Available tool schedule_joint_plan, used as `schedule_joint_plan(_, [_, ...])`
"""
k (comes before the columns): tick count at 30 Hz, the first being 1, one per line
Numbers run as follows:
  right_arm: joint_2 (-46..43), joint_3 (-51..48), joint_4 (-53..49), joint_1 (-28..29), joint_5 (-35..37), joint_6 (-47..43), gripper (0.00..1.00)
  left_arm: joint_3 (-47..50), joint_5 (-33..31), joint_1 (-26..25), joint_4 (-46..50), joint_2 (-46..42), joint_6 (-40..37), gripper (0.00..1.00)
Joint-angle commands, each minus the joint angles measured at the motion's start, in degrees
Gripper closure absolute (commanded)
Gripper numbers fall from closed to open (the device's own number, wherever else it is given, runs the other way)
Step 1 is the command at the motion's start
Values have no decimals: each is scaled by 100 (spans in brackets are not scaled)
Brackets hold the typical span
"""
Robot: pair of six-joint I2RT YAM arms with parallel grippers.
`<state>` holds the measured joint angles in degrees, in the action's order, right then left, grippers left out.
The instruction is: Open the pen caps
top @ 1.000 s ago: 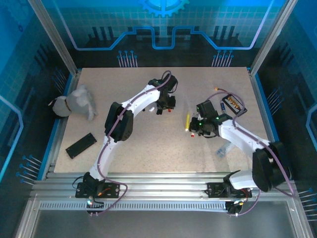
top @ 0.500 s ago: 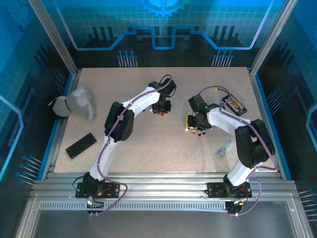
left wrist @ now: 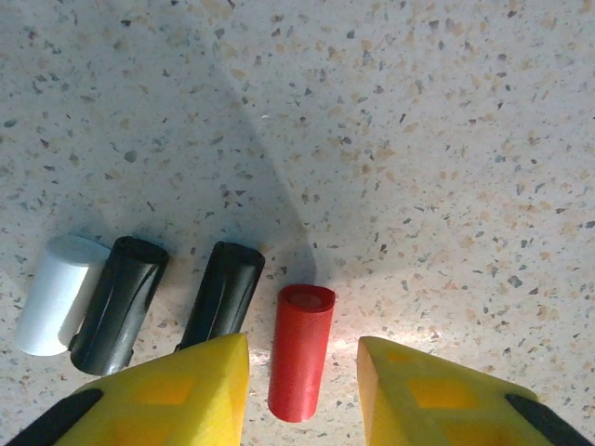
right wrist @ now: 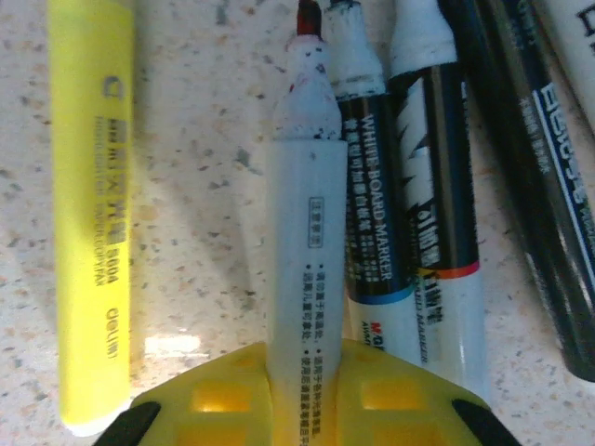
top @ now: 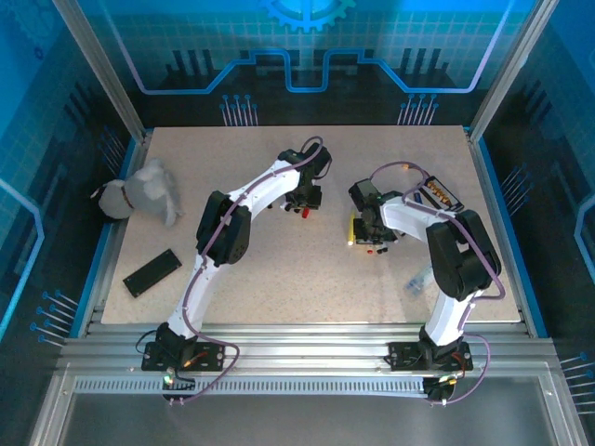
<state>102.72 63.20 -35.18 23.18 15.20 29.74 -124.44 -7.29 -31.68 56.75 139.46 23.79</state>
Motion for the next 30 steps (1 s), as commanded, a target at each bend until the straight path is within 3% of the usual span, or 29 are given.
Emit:
schedule_joint_plan(1, [139, 188, -240, -67, 288, 41, 80, -186, -66, 30, 171, 32, -49, 64])
schedule_joint_plan(10, [102, 330, -379, -54, 345, 67, 67, -194, 37, 31, 117, -325, -21, 62])
schedule_joint_plan(17, [-254, 466, -412, 121, 302, 153, 67, -16, 207, 33, -1, -692, 45, 62])
schedule_joint_plan(24, [-155, 492, 99, 299, -388, 319, 68, 761, 1113, 86, -722, -1175, 342, 60])
schedule_joint_plan(30, [415, 781, 177, 362, -517, 375, 67, 1280, 1570, 92, -1153, -1357, 564, 60])
